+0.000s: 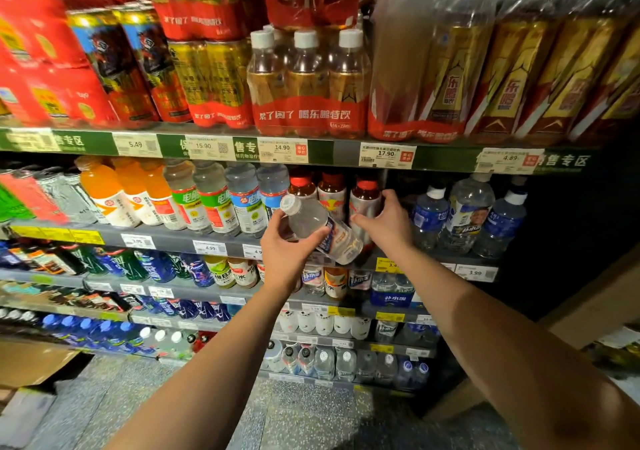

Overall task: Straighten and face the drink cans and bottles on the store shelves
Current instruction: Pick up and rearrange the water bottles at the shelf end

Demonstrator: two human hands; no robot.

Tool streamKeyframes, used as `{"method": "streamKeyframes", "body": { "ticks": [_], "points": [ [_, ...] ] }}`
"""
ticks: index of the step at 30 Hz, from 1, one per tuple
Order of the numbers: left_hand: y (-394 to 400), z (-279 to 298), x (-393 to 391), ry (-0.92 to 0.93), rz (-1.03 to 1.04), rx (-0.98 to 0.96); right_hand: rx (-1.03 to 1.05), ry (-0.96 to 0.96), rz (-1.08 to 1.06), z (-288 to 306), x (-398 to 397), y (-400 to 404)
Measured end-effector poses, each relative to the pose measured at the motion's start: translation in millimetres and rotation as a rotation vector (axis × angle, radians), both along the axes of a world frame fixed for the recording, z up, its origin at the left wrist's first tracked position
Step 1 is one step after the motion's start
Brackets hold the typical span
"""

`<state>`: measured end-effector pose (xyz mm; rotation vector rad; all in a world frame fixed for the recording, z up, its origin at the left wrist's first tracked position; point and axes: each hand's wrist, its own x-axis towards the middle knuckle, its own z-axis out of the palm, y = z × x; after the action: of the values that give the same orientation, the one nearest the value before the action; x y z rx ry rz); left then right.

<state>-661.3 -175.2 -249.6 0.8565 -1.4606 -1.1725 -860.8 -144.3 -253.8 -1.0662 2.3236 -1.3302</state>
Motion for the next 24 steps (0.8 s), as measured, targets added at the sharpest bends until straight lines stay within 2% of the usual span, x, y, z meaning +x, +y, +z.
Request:
{"method": "streamKeyframes", "body": {
  "ticks": [8,14,24],
  "points": [
    [-3,11,6,-0.061,-0.088,-0.036,-0.002,-0.056,-0.006,-6,7,-11],
    [6,11,-13,-0.115,-0.126,-0.055,-0.077,-0.202,0.039,-12,-1,6],
    [37,15,-75,-0.180,-0.158,-0.070,-0.160,-0.137,-0.096,-15,-31,60]
  ]
}}
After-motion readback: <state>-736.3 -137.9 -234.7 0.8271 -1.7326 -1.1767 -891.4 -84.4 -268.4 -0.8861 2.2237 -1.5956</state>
